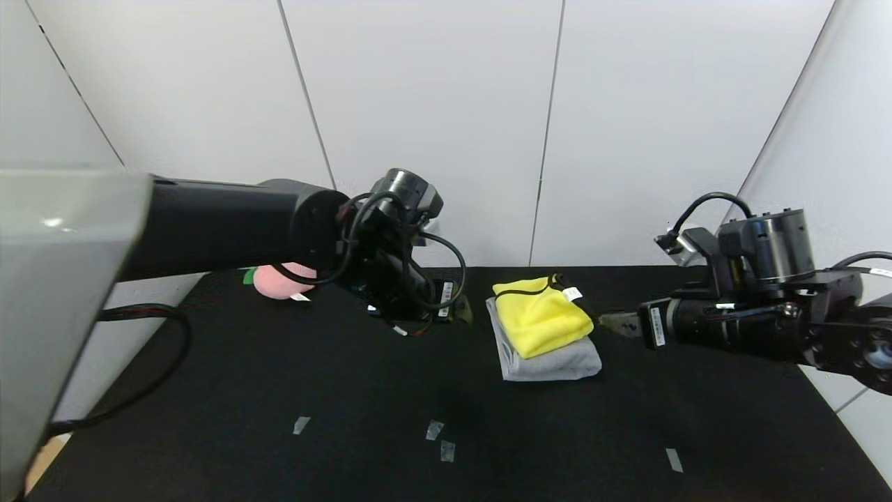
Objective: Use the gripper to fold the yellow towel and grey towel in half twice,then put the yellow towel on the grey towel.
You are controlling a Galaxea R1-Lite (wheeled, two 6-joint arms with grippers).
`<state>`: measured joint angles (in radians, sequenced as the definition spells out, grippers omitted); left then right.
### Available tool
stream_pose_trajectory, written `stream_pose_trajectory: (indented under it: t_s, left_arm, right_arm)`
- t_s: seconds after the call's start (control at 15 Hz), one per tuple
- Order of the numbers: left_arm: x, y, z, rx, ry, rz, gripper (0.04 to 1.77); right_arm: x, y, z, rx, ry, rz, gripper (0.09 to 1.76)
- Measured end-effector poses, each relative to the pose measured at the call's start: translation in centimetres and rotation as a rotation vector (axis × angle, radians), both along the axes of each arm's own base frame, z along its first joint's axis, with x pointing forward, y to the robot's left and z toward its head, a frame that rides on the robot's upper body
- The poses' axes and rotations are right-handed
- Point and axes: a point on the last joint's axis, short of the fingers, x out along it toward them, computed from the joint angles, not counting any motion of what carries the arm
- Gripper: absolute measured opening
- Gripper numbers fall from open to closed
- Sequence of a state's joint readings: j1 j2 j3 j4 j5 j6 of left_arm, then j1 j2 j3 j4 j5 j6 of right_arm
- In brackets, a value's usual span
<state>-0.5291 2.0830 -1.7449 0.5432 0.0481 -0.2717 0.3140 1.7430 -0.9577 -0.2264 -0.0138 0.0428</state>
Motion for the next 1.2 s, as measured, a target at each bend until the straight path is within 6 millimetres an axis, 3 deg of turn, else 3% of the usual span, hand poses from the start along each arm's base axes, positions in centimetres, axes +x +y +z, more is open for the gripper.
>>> stream_pose_trajectory:
  t_s: [0.33, 0.67, 0.87, 1.07, 1.2]
  left_arm:
    - [-7.8, 4.9, 3.8, 0.065, -0.085, -0.018, 1.67]
    - [-17.4, 10.7, 6.3, 0.067, -0.231, -0.046, 1.69]
    - [-23.3, 14.1, 6.8, 0.063, -0.346, -0.062, 1.70]
    - [-28.5, 17.2, 6.1, 0.107, -0.429, -0.046, 1.70]
    - [-31.2, 19.0, 5.6, 0.124, -0.458, 0.010, 1.70]
  right_arm:
    - [-5.8, -2.0, 3.2, -0.046, -0.057, -0.045, 1.67]
    - [-13.3, -4.5, 4.2, -0.049, -0.140, -0.040, 1.69]
    - [-18.0, -6.0, 4.6, -0.049, -0.164, -0.037, 1.70]
    - [-22.2, -7.4, 4.9, -0.041, -0.198, -0.045, 1.70]
    - [-24.7, -8.4, 4.8, -0.049, -0.231, -0.088, 1.70]
